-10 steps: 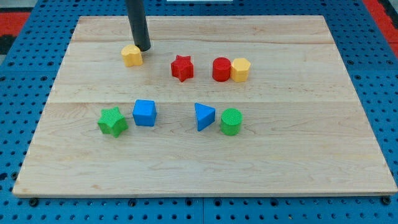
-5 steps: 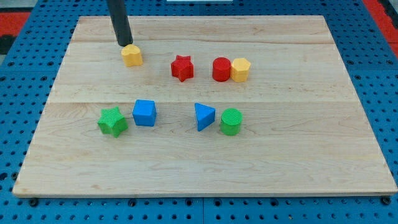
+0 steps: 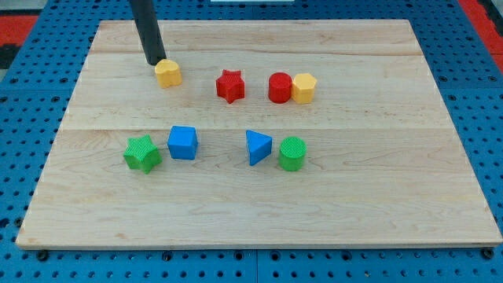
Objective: Push the heart parallel to the red star
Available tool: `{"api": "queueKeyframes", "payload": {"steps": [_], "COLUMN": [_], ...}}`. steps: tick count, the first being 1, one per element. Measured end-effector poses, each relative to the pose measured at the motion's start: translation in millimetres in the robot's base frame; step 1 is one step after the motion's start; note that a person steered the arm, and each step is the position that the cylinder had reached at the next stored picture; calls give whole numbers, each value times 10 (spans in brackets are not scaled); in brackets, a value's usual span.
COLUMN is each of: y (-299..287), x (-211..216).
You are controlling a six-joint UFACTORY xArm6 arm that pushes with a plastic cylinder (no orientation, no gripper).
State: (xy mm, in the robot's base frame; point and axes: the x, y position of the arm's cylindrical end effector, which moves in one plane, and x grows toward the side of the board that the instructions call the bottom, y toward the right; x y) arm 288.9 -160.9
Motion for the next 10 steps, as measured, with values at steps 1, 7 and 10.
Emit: {"api": "queueKeyframes", "payload": {"steps": [1, 7, 10], "y": [0, 168, 168], "x": [-199, 210, 349]}}
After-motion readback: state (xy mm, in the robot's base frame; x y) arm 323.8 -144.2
